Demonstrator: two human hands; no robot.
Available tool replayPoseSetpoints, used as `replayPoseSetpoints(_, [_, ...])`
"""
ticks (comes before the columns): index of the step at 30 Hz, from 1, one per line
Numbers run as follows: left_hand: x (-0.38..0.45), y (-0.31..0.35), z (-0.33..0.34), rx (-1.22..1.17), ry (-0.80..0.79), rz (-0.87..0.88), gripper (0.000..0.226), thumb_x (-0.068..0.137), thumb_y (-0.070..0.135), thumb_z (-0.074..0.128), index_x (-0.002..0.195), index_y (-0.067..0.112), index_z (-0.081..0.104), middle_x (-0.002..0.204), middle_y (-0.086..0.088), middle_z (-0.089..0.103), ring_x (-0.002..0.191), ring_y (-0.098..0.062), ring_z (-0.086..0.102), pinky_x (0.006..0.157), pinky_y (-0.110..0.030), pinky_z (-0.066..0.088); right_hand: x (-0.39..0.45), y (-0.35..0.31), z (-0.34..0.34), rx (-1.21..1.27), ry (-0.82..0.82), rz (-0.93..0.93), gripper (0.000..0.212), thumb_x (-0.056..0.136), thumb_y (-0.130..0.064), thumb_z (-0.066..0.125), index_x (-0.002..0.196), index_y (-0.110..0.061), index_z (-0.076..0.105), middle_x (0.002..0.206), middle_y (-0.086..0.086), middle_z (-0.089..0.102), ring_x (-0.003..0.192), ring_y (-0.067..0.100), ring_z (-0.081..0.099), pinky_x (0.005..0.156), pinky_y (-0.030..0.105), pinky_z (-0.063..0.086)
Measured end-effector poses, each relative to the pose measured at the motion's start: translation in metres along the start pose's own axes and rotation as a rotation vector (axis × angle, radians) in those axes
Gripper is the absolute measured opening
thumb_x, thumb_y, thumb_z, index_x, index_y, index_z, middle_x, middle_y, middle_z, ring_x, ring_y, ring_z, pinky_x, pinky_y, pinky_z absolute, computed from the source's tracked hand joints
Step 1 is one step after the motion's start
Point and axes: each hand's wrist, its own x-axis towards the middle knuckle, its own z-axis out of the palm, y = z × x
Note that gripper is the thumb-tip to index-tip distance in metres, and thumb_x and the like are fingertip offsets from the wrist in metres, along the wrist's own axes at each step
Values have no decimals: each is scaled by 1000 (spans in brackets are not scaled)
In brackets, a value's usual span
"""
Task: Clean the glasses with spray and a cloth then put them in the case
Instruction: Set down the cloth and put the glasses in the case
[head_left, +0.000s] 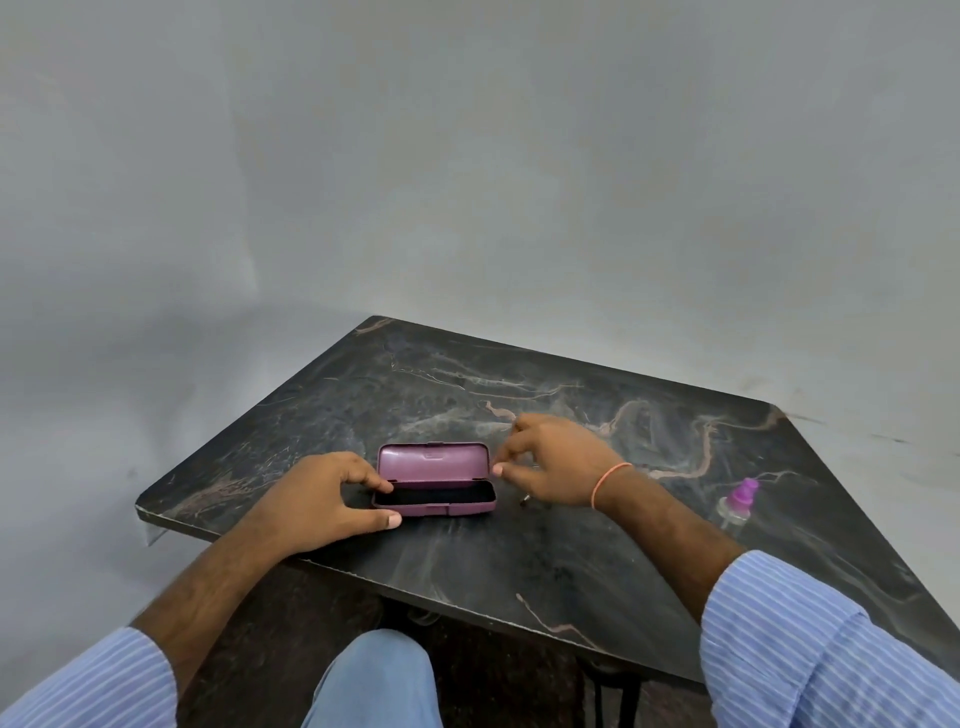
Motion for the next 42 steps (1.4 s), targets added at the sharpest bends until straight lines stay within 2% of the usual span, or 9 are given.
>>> replayPoseSetpoints(4, [1,1,3,-14,20,-8,35,74,64,95,103,55,77,121,27,73,92,12,68,86,-12,45,-20,31,-24,-43,9,151,27,99,-45,72,120,-30,79,119,-6,71,99,11,60,99,40,55])
replayPoseSetpoints(8, [1,6,3,-73,14,-60,40,74,66,93,108,48,83,118,31,72,80,19,63,82,-17,46,-35,50,-27,-161,-169,257,56,91,-57,78,140,-31,70,139,-1,72,126,24,66,107,39,53])
replayPoseSetpoints(13, [-2,6,0,-231,6,-137,51,64,70,90,110,50,79,75,30,79,53,1,73,58,-15,51,-35,62,-11,-111,-223,324,51,88,-51,82,135,-32,73,127,-4,77,116,22,70,93,32,53])
replayPoseSetpoints(17, [-1,2,2,-291,19,-111,83,62,55,101,137,47,66,114,17,82,57,0,75,58,-22,58,-32,66,0,-37,-223,358,39,88,-41,85,122,-26,78,108,-4,81,100,20,73,80,27,50])
replayPoseSetpoints(21, [-1,0,3,-310,-43,-146,121,68,41,106,169,37,38,118,34,77,53,-10,73,55,-20,59,-36,68,7,80,-170,379,27,85,-29,84,111,-26,77,91,-12,75,74,2,65,66,13,45])
replayPoseSetpoints(25, [2,2,2,-278,-73,-148,119,69,46,104,170,33,41,119,44,71,51,0,69,67,-26,57,-43,69,12,165,-76,362,25,83,-25,85,106,-25,76,83,-19,69,67,-9,60,60,2,41])
replayPoseSetpoints(32, [2,18,4,-264,-28,-129,105,68,46,105,160,41,54,112,45,72,51,16,61,103,-46,54,-62,70,10,395,130,463,16,81,-15,87,95,-17,79,84,-1,80,71,12,71,80,38,64])
replayPoseSetpoints(36, [10,31,15,-290,-34,-56,105,68,39,107,160,39,56,114,36,76,55,17,63,107,-56,55,-75,61,1,558,278,471,21,83,-8,89,100,-18,81,87,4,82,70,11,71,83,38,66])
replayPoseSetpoints(42, [27,66,51,-329,-44,75,113,56,60,103,157,44,57,115,30,75,64,3,65,74,-25,59,-92,35,1,484,329,313,37,82,-17,91,114,-31,77,85,-10,79,72,-1,71,74,14,58])
